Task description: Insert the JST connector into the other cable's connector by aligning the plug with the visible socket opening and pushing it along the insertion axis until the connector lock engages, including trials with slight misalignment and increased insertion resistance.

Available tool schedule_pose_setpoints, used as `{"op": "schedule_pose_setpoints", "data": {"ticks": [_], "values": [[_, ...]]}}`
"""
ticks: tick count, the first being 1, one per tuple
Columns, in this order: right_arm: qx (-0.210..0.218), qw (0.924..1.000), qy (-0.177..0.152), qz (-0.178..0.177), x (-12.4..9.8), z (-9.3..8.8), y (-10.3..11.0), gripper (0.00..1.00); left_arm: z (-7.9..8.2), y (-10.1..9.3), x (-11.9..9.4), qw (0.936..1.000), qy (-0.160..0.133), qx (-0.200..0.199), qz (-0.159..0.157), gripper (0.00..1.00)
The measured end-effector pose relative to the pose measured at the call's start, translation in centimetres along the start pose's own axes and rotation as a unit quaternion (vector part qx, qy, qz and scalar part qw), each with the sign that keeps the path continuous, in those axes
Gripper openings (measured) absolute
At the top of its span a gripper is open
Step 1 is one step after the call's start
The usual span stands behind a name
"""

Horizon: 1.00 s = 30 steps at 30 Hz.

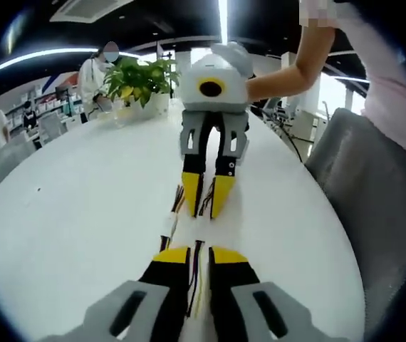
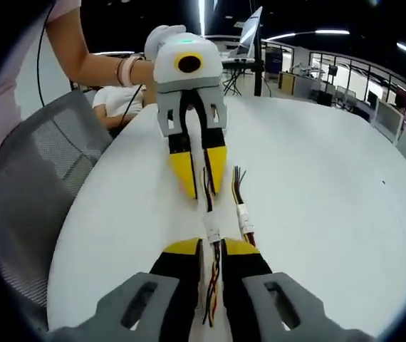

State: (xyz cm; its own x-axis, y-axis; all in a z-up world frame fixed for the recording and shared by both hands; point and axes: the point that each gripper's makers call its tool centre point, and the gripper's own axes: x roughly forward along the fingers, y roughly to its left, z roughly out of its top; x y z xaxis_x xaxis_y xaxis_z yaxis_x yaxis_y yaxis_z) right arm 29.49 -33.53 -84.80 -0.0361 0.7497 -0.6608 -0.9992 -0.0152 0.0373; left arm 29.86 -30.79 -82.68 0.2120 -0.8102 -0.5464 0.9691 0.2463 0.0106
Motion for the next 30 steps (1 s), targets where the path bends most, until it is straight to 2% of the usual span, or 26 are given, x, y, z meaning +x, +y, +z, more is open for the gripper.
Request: {"op": "schedule_pose_setpoints", "data": {"ticks": [4,7,13,17,20,22,23,25,28,30], "values": [[0.009,1.0,-0.002,0.001,0.2,-0.1,0.1,0.1,0.6,-0.4,-0.6,1.0,-0.001,-0.001,0.005,0.03],[0.018,0.9998,-0.004,-0.007,0.2,0.1,0.0,0.21,0.7,-0.8,-1.0,1.0,0.003,0.002,0.008,0.03],[0.013,0.9997,-0.013,-0.013,-0.6,1.0,0.5,0.18,1.0,-1.4,-2.1,0.9998,0.004,-0.007,0.02,0.04],[0.016,0.9995,-0.014,-0.025,-1.2,1.6,1.0,0.21,1.4,-2.2,-2.7,0.9988,-0.001,-0.035,0.034,0.04],[0.015,0.9991,-0.017,-0.035,-1.9,1.9,1.4,0.22,1.5,-3.2,-2.9,0.9984,0.001,-0.045,0.034,0.09],[0.022,0.9986,-0.017,-0.045,-2.4,2.0,1.5,0.22,1.5,-3.8,-3.1,0.9964,0.002,-0.075,0.039,0.15],[0.024,0.9984,-0.019,-0.049,-2.8,2.1,1.8,0.23,2.0,-4.0,-3.2,0.9944,-0.008,-0.094,0.047,0.17],[0.026,0.9979,-0.02,-0.056,-3.4,2.3,2.1,0.23,2.4,-4.4,-3.7,0.9948,-0.014,-0.084,0.055,0.17],[0.032,0.9972,-0.022,-0.064,-4.2,2.6,2.7,0.23,3.0,-5.1,-4.3,0.9935,-0.021,-0.09,0.066,0.18],[0.039,0.9965,-0.024,-0.07,-4.7,2.8,3.4,0.24,3.7,-5.1,-4.8,0.9886,-0.039,-0.121,0.081,0.19]]}}
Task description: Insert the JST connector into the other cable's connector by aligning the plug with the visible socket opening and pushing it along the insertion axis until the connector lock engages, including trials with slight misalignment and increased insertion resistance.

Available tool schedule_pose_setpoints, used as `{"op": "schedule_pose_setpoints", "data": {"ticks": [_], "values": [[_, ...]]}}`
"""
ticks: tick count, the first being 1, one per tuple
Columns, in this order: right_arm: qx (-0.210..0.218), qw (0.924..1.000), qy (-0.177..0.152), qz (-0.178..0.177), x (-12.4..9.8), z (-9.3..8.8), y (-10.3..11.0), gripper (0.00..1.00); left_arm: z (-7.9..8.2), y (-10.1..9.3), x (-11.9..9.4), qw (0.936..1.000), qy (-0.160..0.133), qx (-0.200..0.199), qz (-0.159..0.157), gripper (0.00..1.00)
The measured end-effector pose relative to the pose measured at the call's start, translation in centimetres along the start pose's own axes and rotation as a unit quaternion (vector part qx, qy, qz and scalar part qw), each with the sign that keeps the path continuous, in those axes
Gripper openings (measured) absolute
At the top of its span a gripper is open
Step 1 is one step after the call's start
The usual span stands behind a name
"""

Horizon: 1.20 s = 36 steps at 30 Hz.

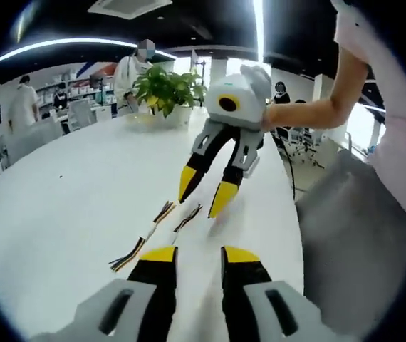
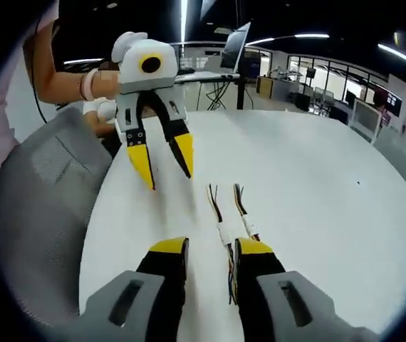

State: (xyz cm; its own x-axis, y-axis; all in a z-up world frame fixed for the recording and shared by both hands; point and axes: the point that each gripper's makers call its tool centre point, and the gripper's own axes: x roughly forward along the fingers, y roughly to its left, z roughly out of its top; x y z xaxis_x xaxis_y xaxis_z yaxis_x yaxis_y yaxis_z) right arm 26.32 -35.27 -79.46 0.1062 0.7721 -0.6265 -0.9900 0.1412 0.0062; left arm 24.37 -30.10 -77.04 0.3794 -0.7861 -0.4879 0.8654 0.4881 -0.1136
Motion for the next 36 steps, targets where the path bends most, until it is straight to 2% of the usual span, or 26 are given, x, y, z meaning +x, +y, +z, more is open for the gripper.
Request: {"op": "schedule_pose_setpoints", "data": {"ticks": [3,9,12,15,17,19,21,23,26,30,34,36], "values": [[0.006,0.9999,-0.004,-0.009,-0.8,0.2,0.9,0.26,0.3,0.0,-0.8,0.9997,-0.001,-0.01,0.021,0.2],[0.027,0.9986,-0.018,-0.041,-2.6,0.9,2.3,0.26,0.8,-1.3,-2.4,0.9993,0.002,-0.012,0.037,0.21],[0.038,0.9968,-0.025,-0.066,-3.6,1.1,2.6,0.27,1.2,-1.7,-3.3,0.9983,0.002,-0.018,0.055,0.28],[0.065,0.9898,-0.056,-0.114,-4.8,1.9,2.7,0.3,1.2,-2.5,-3.8,0.9979,0.005,-0.013,0.063,0.34],[0.087,0.9858,-0.06,-0.131,-5.3,1.9,3.1,0.35,1.3,-2.9,-4.3,0.9972,0.002,-0.016,0.073,0.4],[0.104,0.9821,-0.058,-0.146,-5.7,1.7,3.7,0.39,1.8,-3.4,-4.6,0.9958,-0.014,-0.04,0.081,0.47],[0.114,0.9811,-0.058,-0.145,-5.8,1.3,4.4,0.4,1.9,-3.7,-5.0,0.993,-0.021,-0.065,0.097,0.52],[0.15,0.9758,-0.061,-0.146,-5.8,0.5,5.0,0.4,1.8,-4.1,-5.1,0.9918,-0.023,-0.073,0.102,0.53],[0.17,0.9713,-0.047,-0.16,-6.3,-1.0,5.5,0.42,1.7,-5.0,-5.2,0.9906,-0.028,-0.082,0.106,0.6],[0.191,0.9664,-0.044,-0.166,-7.1,-1.7,6.3,0.43,0.7,-5.5,-5.2,0.9885,-0.013,-0.092,0.119,0.67],[0.214,0.9595,-0.03,-0.181,-7.9,-2.7,7.0,0.49,-0.4,-5.9,-5.6,0.9828,-0.005,-0.127,0.134,0.74],[0.223,0.9565,-0.023,-0.187,-8.1,-3.1,7.4,0.52,-0.8,-6.3,-5.7,0.9828,-0.004,-0.126,0.135,0.75]]}}
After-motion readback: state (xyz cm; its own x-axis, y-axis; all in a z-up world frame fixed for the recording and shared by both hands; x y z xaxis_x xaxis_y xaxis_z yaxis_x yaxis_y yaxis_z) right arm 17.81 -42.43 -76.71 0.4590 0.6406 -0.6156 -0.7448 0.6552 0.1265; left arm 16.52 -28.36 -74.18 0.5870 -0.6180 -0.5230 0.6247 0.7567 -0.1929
